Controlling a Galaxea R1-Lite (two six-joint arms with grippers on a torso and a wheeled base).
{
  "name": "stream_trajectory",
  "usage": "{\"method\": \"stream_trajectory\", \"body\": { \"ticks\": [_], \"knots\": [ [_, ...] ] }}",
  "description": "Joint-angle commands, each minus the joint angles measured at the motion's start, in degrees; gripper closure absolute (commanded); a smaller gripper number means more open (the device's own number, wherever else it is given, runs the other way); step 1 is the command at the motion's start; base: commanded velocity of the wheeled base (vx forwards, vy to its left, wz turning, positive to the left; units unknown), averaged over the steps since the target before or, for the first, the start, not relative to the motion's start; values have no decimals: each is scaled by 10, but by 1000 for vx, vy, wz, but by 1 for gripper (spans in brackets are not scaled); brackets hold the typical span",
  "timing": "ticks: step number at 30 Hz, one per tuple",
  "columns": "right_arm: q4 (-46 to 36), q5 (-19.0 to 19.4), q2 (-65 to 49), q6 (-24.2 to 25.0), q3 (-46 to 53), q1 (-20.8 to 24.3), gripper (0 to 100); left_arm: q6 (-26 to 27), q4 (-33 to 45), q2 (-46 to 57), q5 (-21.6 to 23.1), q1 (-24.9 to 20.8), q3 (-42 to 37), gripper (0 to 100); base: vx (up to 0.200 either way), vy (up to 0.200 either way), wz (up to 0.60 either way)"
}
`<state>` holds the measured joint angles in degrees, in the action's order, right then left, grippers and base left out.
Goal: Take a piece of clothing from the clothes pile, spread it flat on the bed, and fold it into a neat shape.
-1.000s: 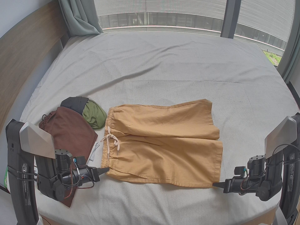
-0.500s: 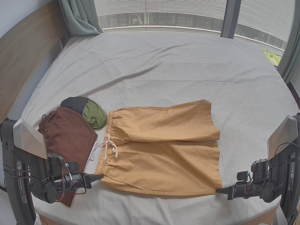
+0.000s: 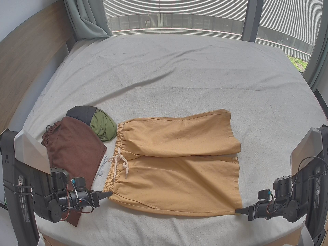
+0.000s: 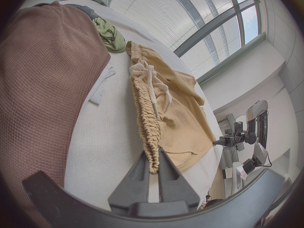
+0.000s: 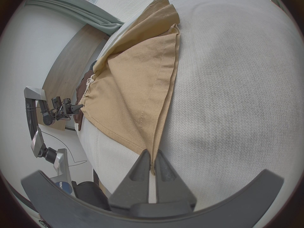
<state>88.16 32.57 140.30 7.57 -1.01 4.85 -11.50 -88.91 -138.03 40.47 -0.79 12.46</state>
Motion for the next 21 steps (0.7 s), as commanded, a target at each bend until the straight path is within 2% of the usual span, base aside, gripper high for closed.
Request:
{"method": "stream_trajectory", "body": {
  "ticks": [1, 5, 6, 7, 8, 21],
  "knots": [
    [0, 0, 1, 1, 10, 2, 100, 0, 0, -1, 0, -2, -2, 100, 0, 0, 0],
    [1, 0, 1, 1, 10, 1, 100, 0, 0, -4, 0, -3, -3, 100, 0, 0, 0],
    [1, 0, 1, 0, 10, 1, 0, 1, 0, -6, 0, -3, -3, 100, 0, 0, 0],
    [1, 0, 1, 0, 10, 2, 0, 2, 0, -6, 0, -3, -3, 100, 0, 0, 0],
    [1, 0, 1, 0, 9, 2, 0, 2, 0, -6, 0, -3, -4, 0, 0, 0, 0],
    [3, 20, -9, 1, 5, 4, 0, 3, 0, -6, 0, -4, 0, 0, 0, 0, 0]
  ]
}}
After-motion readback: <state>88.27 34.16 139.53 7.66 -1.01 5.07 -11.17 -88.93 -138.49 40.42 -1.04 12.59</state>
